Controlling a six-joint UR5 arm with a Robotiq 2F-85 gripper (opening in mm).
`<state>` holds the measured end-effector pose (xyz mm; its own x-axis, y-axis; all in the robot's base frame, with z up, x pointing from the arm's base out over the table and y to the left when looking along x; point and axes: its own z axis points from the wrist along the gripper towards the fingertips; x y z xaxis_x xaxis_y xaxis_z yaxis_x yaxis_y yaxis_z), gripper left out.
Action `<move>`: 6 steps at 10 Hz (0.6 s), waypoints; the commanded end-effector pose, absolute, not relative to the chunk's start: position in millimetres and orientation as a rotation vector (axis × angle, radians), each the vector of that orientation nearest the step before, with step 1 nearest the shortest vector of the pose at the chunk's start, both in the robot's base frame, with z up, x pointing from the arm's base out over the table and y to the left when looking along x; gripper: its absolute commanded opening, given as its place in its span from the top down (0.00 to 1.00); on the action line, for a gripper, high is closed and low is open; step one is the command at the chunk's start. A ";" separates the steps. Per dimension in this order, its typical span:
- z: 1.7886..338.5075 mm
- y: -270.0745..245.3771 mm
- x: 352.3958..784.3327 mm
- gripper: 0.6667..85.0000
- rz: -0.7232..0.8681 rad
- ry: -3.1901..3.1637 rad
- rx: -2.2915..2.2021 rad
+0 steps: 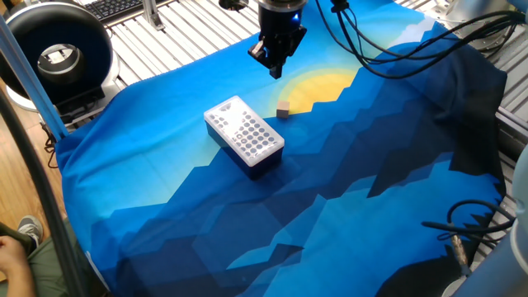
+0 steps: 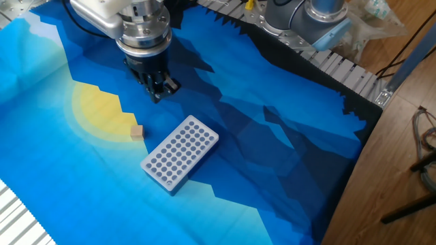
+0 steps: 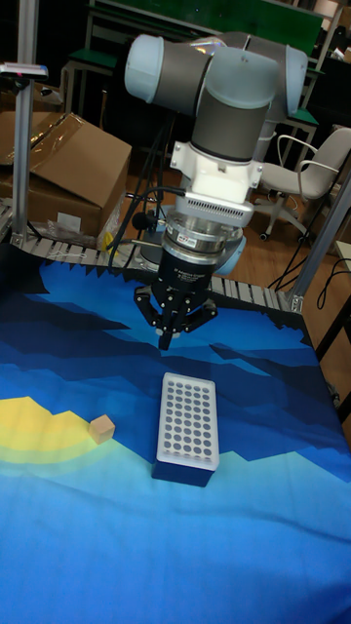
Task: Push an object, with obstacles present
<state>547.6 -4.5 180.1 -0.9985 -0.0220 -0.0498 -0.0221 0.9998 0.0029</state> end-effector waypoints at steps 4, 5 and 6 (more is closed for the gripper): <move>164.6 -3.3 544.4 1.00 0.119 3.009 -0.062; 162.4 -2.6 546.1 1.00 0.123 3.001 -0.061; 160.6 -1.6 546.9 1.00 0.134 2.991 -0.069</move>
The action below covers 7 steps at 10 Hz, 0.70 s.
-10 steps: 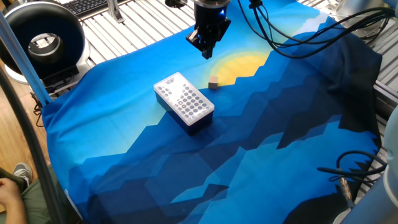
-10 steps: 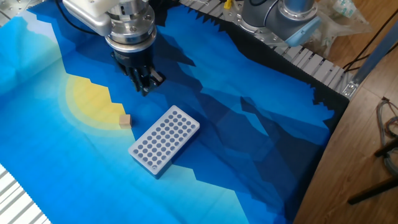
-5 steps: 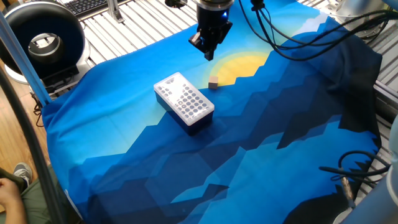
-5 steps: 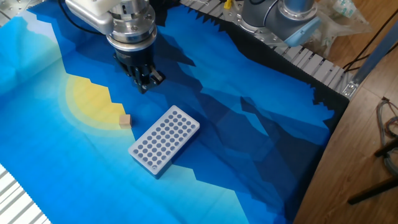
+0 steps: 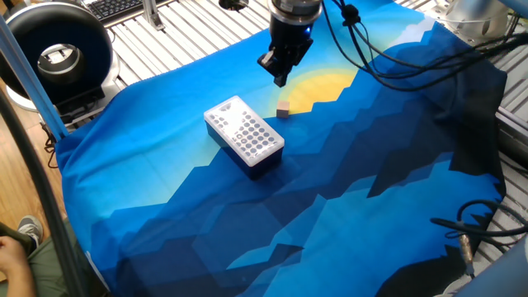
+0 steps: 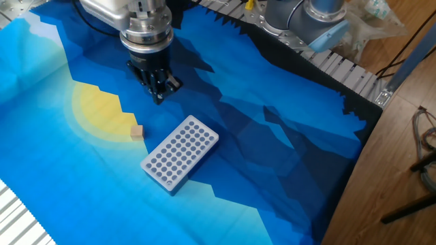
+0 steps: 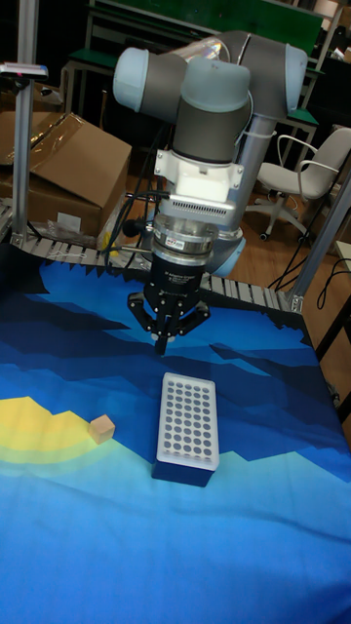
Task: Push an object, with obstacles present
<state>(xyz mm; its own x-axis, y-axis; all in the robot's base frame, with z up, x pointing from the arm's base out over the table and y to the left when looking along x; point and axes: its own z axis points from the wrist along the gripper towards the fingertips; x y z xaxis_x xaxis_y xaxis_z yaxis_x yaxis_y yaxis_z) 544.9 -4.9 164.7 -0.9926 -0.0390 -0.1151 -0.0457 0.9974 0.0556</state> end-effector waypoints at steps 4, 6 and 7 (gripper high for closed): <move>160.7 -10.2 524.3 1.00 0.082 3.090 -0.083; 160.0 -27.3 508.4 1.00 -0.018 3.154 -0.028; 160.2 -34.5 509.3 1.00 -0.061 3.149 0.048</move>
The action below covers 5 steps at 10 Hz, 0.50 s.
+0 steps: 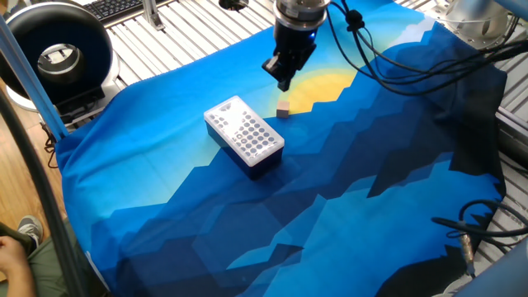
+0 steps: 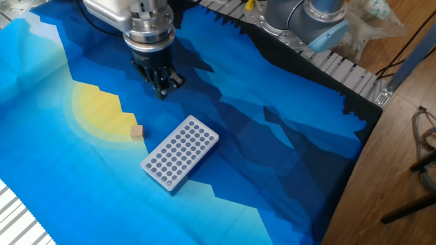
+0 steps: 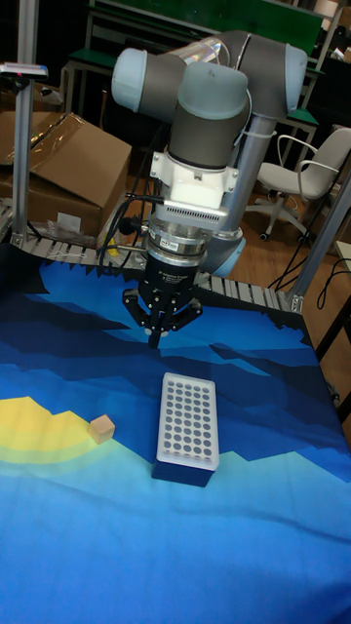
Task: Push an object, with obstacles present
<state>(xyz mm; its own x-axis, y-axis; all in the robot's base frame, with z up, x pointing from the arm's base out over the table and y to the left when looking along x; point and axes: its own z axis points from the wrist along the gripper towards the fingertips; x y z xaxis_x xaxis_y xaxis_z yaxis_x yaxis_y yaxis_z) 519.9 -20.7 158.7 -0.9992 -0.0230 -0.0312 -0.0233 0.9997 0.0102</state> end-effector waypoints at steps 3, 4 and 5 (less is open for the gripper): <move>161.3 -40.8 531.9 1.00 -0.099 3.063 -0.051; 152.2 -46.1 536.2 1.00 -0.048 3.040 -0.114; 128.7 -68.5 540.7 1.00 -0.009 3.002 -0.160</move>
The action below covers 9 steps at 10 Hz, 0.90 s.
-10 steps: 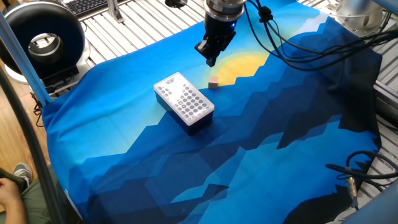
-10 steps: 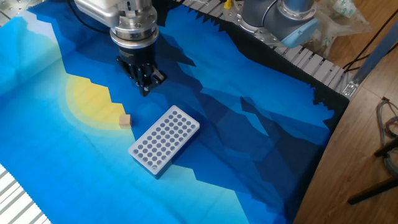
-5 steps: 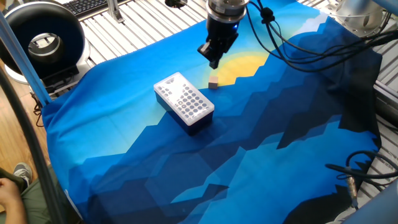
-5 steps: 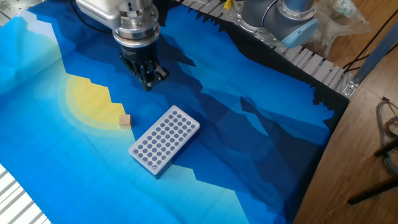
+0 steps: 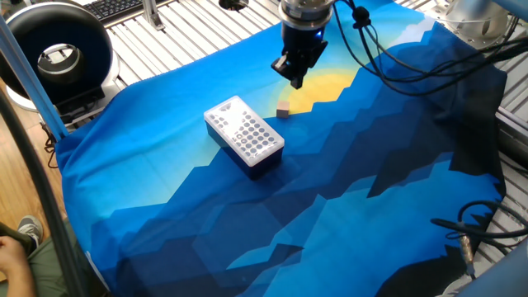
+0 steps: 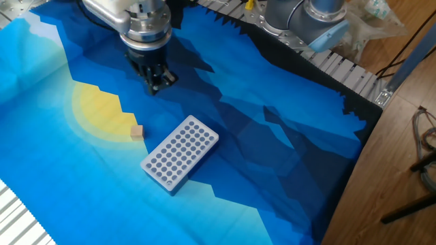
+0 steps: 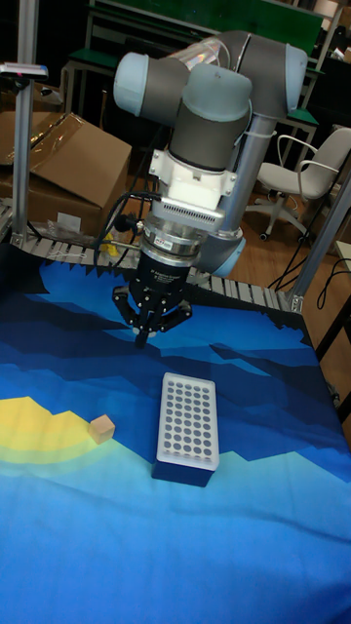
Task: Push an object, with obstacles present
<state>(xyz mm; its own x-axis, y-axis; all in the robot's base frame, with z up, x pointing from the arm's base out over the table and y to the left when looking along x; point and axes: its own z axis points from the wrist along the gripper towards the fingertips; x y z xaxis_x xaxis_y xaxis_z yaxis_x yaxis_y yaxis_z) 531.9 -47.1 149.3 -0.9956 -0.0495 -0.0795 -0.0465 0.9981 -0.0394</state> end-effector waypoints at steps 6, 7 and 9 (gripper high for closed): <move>54.4 -94.1 580.6 1.00 0.037 2.908 -0.236; 53.9 -94.1 578.3 1.00 0.038 2.917 -0.237; 50.1 -100.3 557.5 1.00 0.014 3.001 -0.232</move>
<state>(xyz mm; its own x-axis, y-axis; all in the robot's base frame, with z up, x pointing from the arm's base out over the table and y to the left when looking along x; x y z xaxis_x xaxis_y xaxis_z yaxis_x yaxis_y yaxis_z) 567.7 -95.5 60.3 -0.9720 -0.1587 -0.1734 -0.1593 0.9872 -0.0108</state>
